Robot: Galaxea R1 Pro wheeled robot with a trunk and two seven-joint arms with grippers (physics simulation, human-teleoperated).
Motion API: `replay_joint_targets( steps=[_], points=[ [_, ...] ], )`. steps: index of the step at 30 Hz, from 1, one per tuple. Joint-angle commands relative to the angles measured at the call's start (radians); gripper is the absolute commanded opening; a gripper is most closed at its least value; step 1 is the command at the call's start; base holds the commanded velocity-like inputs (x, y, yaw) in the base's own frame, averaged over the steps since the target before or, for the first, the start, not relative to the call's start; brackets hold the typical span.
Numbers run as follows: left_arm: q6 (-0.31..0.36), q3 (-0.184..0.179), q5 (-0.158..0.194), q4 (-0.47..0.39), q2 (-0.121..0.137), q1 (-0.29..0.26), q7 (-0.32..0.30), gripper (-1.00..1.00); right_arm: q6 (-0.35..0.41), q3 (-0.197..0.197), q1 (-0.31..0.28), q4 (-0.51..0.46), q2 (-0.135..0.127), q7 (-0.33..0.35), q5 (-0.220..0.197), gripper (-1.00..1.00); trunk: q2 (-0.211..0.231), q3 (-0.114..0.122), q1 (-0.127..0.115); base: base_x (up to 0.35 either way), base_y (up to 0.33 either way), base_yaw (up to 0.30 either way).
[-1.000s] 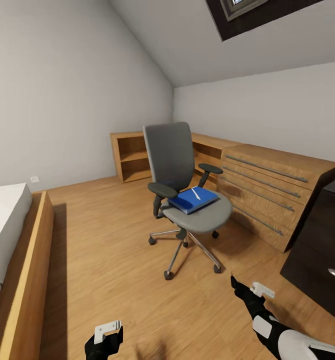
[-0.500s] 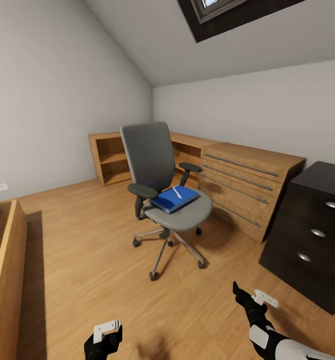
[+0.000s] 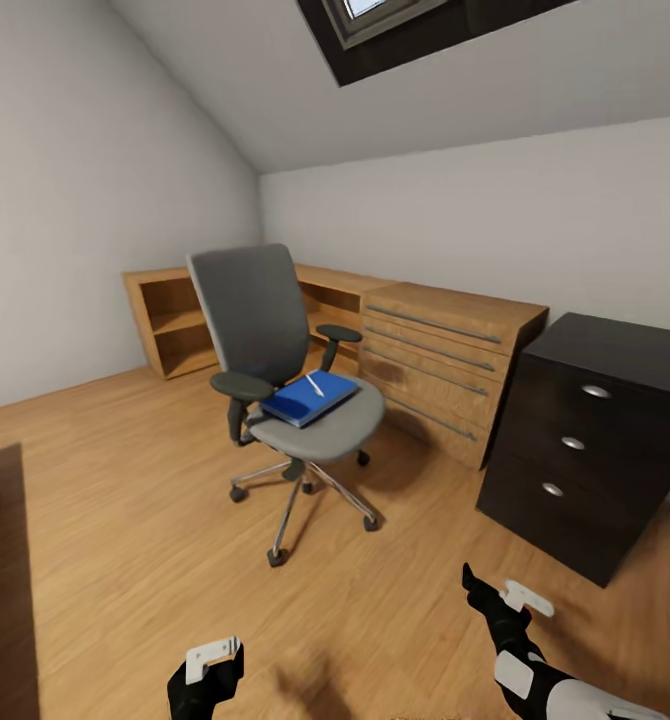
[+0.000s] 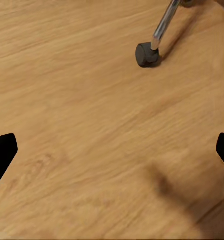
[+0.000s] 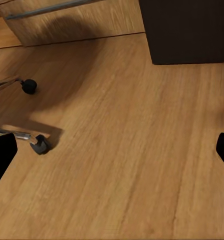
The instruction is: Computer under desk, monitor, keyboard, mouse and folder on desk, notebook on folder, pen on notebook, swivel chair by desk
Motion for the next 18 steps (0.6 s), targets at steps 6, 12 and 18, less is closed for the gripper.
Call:
replay_joint_targets(
  steps=[6,12,18],
  points=[
    [-0.006,-0.002,0.005,0.018,0.000,0.000,0.000,1.00,-0.005,-0.009,-0.001,0.002,-0.001,0.008,-0.003,1.00,0.000,-0.001,0.000,0.000,0.000,-0.267],
    [-0.007,-0.002,0.005,0.025,-0.001,0.000,-0.001,1.00,-0.017,-0.010,-0.001,0.002,-0.002,0.008,-0.002,1.00,0.000,-0.001,0.000,0.000,0.000,-0.240],
    [-0.007,-0.003,0.005,0.026,-0.002,0.000,-0.002,1.00,-0.042,-0.010,0.003,0.002,-0.002,0.008,-0.002,1.00,0.000,-0.001,0.000,0.000,0.000,-0.085]
  ],
)
